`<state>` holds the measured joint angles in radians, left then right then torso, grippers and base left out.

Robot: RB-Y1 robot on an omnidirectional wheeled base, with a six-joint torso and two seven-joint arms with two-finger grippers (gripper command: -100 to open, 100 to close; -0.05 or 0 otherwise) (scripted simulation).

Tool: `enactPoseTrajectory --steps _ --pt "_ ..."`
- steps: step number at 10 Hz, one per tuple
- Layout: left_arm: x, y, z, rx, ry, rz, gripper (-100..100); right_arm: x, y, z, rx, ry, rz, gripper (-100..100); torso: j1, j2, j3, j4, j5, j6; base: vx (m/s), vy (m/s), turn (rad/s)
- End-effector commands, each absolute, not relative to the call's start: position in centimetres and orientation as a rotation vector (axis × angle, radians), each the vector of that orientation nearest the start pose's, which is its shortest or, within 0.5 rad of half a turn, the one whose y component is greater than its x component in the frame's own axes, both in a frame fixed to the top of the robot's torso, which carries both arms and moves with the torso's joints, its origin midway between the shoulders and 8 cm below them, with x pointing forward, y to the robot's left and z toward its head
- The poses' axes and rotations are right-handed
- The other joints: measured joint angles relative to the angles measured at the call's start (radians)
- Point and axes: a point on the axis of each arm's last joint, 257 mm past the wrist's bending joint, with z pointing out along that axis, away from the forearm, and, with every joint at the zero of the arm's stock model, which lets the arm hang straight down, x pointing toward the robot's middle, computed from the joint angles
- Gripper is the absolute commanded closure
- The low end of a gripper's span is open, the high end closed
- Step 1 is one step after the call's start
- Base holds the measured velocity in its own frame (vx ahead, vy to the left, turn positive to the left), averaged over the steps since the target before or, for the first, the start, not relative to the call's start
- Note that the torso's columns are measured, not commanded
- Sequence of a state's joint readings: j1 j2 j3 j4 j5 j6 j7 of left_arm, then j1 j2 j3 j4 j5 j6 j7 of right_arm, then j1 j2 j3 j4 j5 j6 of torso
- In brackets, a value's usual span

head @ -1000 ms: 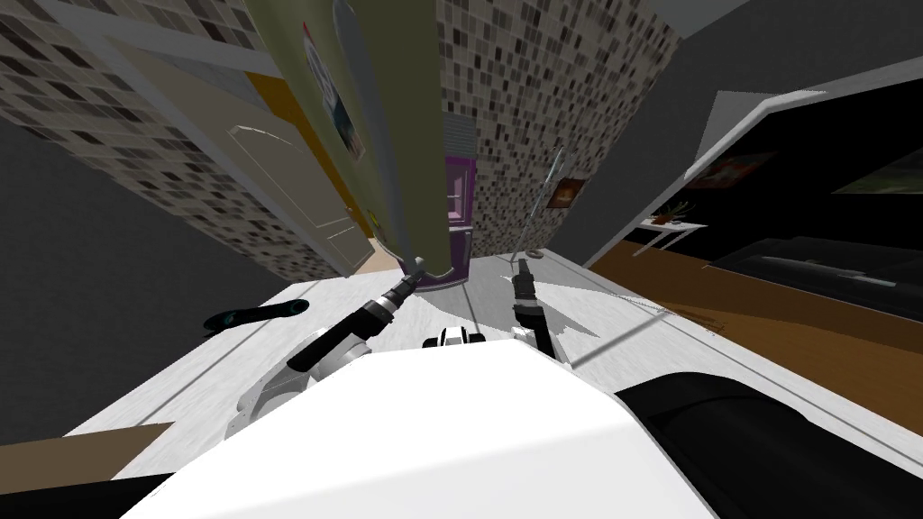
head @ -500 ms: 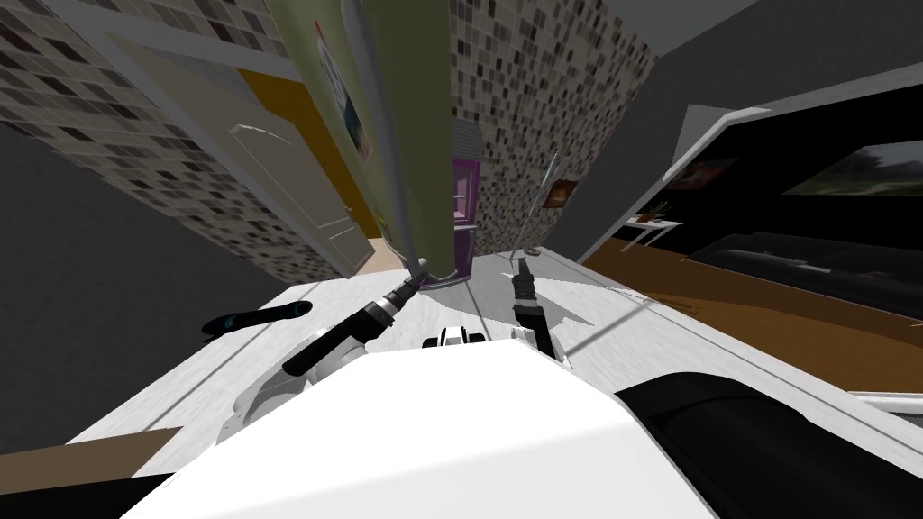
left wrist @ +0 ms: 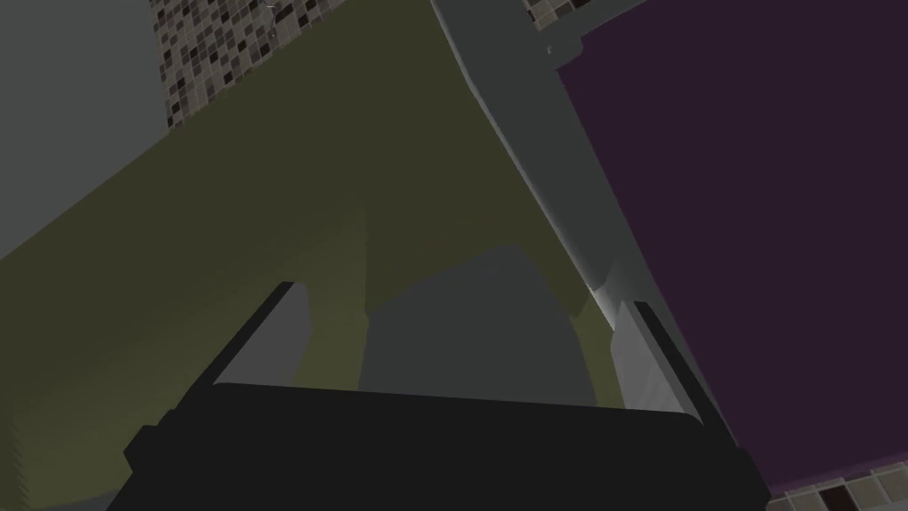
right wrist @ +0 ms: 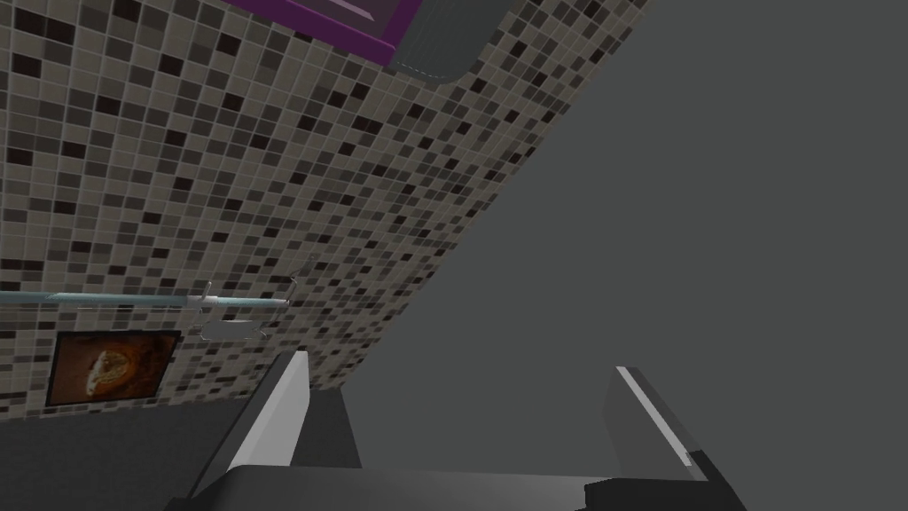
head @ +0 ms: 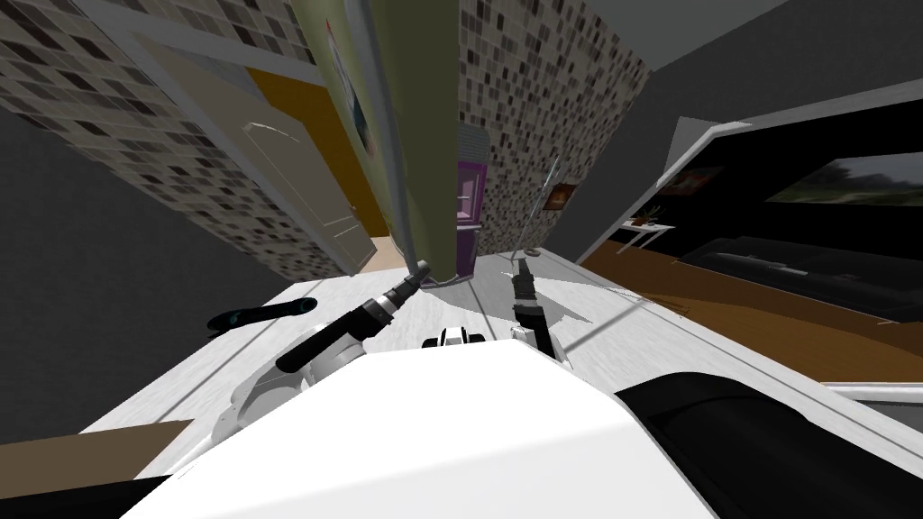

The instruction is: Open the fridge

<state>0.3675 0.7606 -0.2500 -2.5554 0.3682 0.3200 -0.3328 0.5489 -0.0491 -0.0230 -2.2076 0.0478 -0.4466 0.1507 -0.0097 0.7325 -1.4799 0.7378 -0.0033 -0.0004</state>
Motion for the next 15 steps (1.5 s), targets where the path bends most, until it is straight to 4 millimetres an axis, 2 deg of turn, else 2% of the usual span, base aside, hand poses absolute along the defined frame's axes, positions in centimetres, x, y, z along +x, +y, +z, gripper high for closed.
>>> enactPoseTrajectory --steps 1,4,10,12,13,14,15 --pt "36.5 12.0 -6.1 -0.34 1.705 -1.214 -100 35.9 -29.0 -3.6 0.655 0.834 1.054 0 0.0 0.0 0.0 0.0 0.0 0.002 0.006 -0.07 0.059" --pt "36.7 12.1 -4.4 -0.322 1.713 -1.226 -100 35.9 -29.0 -3.6 0.654 0.834 1.054 0 0.011 0.01 0.002 0.01 -0.001 -0.004 -0.003 -0.049 0.041" --pt "36.7 12.1 -3.3 -0.309 1.72 -1.234 -100 35.9 -29.0 -3.6 0.654 0.834 1.054 0 0.009 0.014 0.001 0.016 -0.004 -0.007 -0.005 -0.01 0.012" --pt "36.7 12.1 -3.3 -0.309 1.72 -1.234 -100 35.9 -29.0 -3.6 0.654 0.834 1.054 0 0.009 0.015 0.001 0.019 -0.005 -0.008 -0.002 -0.013 0.025" --pt "36.5 12.3 -5.9 -0.349 1.79 -1.223 -100 35.9 -29.0 -3.6 0.654 0.834 1.054 0 0.01 0.015 0.0 0.02 -0.005 -0.008 0.004 -0.005 -0.023" --pt "36.4 12.3 -6.2 -0.356 1.797 -1.225 0 35.9 -29.0 -3.6 0.654 0.835 1.054 0 0.008 0.014 0.004 0.013 -0.003 -0.005 0.006 -0.001 -0.012" --pt "36.4 12.3 -6.5 -0.361 1.802 -1.224 0 35.9 -29.0 -3.6 0.654 0.834 1.054 0 0.007 0.013 0.006 0.008 -0.001 -0.003 0.007 0.002 -0.006"
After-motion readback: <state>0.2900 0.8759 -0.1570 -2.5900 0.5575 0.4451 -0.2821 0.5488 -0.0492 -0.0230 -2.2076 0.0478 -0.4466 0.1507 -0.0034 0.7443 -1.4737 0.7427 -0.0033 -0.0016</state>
